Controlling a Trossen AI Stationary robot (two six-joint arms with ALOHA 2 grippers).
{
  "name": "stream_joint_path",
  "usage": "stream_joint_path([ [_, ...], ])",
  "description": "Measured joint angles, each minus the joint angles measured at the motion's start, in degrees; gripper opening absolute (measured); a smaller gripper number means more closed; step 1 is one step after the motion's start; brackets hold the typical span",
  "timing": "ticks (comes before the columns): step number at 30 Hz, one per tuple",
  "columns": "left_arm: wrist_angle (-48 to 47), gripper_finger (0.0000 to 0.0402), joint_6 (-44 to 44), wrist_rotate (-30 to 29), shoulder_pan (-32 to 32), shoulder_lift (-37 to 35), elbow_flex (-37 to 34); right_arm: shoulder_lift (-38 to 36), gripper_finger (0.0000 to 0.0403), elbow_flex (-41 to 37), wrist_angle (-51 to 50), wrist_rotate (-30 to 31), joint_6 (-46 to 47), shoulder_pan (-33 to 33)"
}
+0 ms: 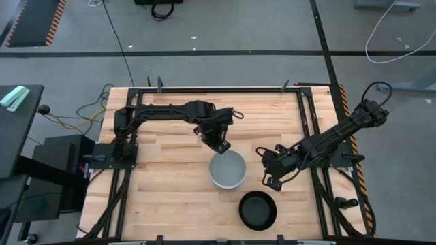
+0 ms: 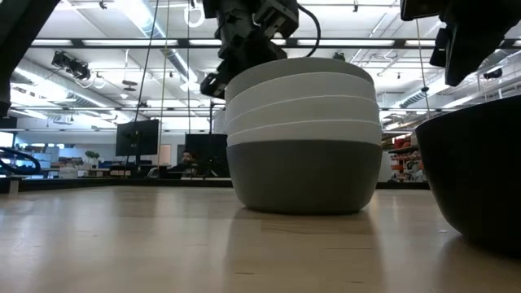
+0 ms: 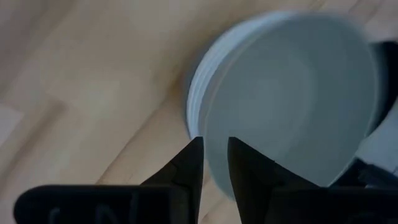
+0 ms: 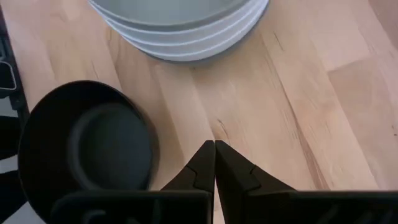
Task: Nest bowls inside each other
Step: Stack the gray bowl on the white bowl
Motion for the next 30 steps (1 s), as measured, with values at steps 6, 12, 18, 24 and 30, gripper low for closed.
stream_joint_path([
  [6, 1.43, 0.0082, 0.49, -1.06, 1.07, -0.04, 1.52, 0.00, 0.0018, -0.02, 4.15, 0.03, -3.69, -1.57],
  [12, 1.46, 0.0083, 1.25, -4.01, 2.77, -0.04, 1.52, 0.00, 0.0017, -0.02, 20.69, -1.90, -12.12, -7.02],
  [18, 0.18, 0.0074, 2.87, -5.16, 4.95, -0.20, 1.50, 1.12, 0.0005, -0.47, 22.98, -3.02, -14.47, -8.02],
  [24, 1.52, 0.0073, 2.97, -6.41, 6.01, -0.33, 1.47, 8.80, 0.0004, -0.63, 25.62, -3.02, -15.97, -8.31],
  [30, 1.46, 0.0077, 4.36, -6.59, 5.88, -0.33, 1.47, 13.92, 0.0003, -0.66, 27.68, -3.02, -15.52, -8.26],
])
